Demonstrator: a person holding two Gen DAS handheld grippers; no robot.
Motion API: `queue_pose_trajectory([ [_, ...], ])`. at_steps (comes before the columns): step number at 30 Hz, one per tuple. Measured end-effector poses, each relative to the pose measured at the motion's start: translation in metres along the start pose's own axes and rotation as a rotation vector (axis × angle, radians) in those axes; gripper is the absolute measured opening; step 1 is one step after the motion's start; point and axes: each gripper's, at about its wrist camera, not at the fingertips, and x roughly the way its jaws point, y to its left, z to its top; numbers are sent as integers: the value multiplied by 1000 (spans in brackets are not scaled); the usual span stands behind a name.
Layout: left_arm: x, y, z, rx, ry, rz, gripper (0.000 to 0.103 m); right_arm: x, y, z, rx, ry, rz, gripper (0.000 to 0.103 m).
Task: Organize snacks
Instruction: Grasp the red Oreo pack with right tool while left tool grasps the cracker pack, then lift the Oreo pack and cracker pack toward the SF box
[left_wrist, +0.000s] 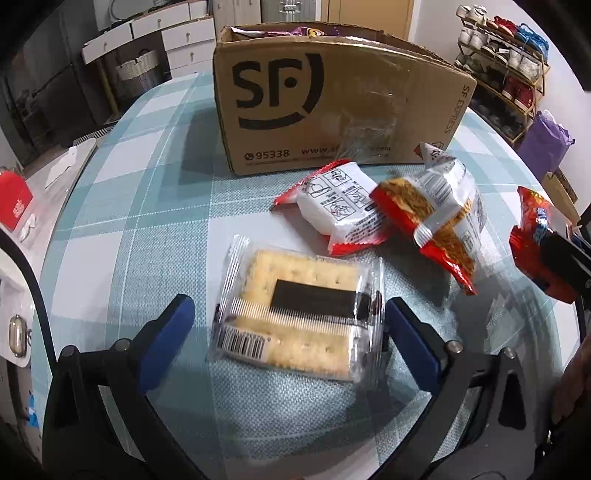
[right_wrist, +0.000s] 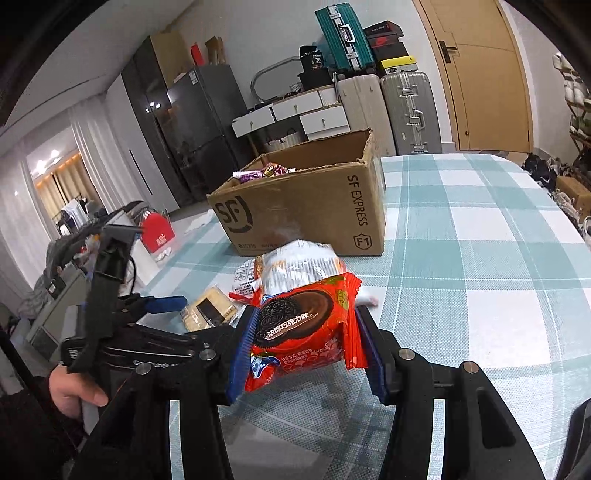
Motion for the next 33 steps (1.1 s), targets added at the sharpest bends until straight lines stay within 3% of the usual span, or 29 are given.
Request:
queue_pose_trajectory([
  [4,2,2,5,4,13,-6,97,0,-7,0,37,-1,19,52],
  [8,-1,4,7,19,26,-21,80,-1,-13,1,69,-3,31,52],
  [11,-7,5,8,23,40,-57,61,-2,-12,0,66,-5,28,52],
  [21,-18,0,-3,23,25,-68,59,-1,-7,1,46,-2,10,52],
  [33,-74,5,-7,3,-65,-89,59,3,-1,2,8,15,21,52],
])
